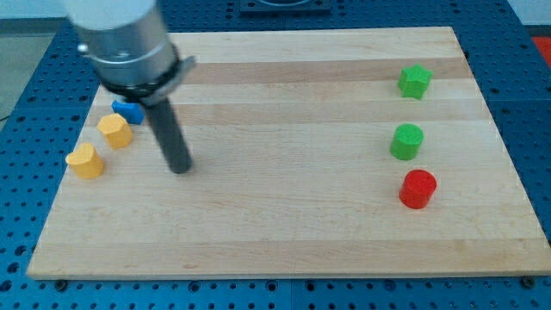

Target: Slightly move the yellow heart towards the yellow hexagon

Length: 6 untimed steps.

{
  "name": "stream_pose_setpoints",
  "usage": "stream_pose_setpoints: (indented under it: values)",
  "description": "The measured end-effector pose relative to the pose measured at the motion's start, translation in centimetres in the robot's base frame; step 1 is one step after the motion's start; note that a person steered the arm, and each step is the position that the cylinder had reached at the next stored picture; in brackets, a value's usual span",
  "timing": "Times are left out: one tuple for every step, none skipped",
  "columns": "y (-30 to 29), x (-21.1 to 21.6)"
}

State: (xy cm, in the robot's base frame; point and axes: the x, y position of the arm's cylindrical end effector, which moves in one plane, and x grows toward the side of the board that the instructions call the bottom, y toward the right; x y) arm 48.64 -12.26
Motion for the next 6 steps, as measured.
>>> stream_pose_setpoints:
  values:
    - [-8.5, 7.0]
    - [-17.8, 6.7]
    - [-18.2, 5.4]
    - [-18.2, 1.0]
    - [-18.2, -0.5]
    - [-17.1, -0.4]
